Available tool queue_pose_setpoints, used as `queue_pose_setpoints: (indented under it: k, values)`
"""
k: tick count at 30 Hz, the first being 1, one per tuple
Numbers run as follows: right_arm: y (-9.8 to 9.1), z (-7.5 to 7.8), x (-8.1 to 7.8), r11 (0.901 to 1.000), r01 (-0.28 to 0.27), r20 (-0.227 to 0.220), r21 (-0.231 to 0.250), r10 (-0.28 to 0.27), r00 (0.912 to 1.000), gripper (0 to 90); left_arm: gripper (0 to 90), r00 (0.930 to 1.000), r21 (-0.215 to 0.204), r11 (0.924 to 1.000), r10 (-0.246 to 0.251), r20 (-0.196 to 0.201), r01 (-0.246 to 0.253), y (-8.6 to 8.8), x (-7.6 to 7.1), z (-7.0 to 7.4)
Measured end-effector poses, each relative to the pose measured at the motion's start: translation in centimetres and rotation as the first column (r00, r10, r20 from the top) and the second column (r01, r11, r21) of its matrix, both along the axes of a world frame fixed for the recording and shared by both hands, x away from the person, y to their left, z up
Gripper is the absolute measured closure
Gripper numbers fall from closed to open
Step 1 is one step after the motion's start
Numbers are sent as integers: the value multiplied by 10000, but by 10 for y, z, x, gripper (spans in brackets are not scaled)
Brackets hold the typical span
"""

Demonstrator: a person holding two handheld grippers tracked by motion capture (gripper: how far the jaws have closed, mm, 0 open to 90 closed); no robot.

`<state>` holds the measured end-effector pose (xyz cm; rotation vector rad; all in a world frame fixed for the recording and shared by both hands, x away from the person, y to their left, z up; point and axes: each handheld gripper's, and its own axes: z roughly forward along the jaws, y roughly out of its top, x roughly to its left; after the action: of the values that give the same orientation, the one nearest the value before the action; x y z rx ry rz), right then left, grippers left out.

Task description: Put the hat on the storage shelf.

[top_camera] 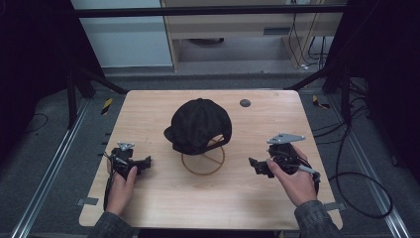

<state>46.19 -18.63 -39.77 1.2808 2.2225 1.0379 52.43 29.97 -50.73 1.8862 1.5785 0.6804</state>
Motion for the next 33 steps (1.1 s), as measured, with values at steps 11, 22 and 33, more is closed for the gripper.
queue_pose_setpoints:
  k: [11, 22, 33]
  values:
    - [1, -47, 0, 9999, 144, -650, 77, -139, 9978, 122, 0, 10000, 1, 10000, 8, -4, -8, 0, 0, 0]
    - [-2, -85, 11, 9965, 729, -924, 404, -689, 9933, 113, 0, 10000, 6, 10000, 14, -8, -14, 0, 0, 0]
    - [-1, -108, 16, 9922, 1244, -657, 119, -1234, 9902, 85, 0, 9998, -10, 9998, 177, 15, -177, -1, -2, 0]
